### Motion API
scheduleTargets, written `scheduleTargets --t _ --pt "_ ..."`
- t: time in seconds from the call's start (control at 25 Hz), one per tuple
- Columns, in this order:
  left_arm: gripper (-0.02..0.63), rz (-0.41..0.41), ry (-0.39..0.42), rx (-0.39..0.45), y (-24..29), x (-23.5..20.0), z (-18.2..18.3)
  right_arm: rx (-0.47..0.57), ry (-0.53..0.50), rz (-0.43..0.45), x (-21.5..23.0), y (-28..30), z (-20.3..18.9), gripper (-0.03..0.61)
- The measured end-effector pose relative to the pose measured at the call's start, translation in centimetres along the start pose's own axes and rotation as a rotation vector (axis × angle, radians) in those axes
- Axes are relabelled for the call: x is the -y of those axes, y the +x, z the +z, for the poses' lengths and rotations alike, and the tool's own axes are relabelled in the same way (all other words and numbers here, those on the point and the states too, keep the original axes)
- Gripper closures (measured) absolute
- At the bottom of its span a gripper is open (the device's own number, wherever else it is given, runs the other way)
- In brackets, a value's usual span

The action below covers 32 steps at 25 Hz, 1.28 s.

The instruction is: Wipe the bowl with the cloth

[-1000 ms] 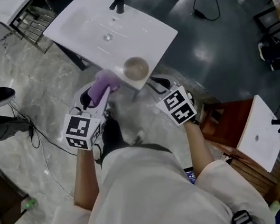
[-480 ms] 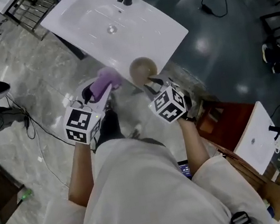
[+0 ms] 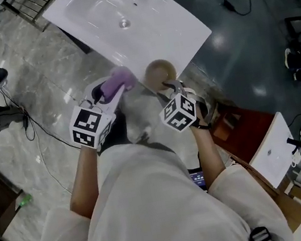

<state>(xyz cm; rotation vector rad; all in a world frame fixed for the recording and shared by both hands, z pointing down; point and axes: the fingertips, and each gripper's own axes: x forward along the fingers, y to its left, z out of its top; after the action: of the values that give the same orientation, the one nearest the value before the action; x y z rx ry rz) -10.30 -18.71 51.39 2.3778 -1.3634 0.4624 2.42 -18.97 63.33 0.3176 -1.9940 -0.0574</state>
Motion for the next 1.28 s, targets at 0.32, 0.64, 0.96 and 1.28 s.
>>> scheduleTargets --t 0.32,0.64,0.96,1.28 --pt "0.489 -0.015 -0.021 -0.028 1.0 -0.9 -1.3 -0.136 -0.146 -0.040 0.8 2.5 -1.4 0.449" --pt "0.489 -0.023 -0.043 -0.030 0.8 -1.1 -1.8 -0.216 -0.269 -0.040 0.6 4.1 -2.1 0.449" --pt "0.489 -0.028 -0.043 -0.031 0.7 -0.5 -2.1 -0.202 -0.269 -0.063 0.5 3.9 -2.0 0.565" --pt "0.489 -0.055 -0.029 -0.017 0.5 2.3 -1.6 -0.066 -0.065 -0.064 -0.3 1.1 -1.9 0.566"
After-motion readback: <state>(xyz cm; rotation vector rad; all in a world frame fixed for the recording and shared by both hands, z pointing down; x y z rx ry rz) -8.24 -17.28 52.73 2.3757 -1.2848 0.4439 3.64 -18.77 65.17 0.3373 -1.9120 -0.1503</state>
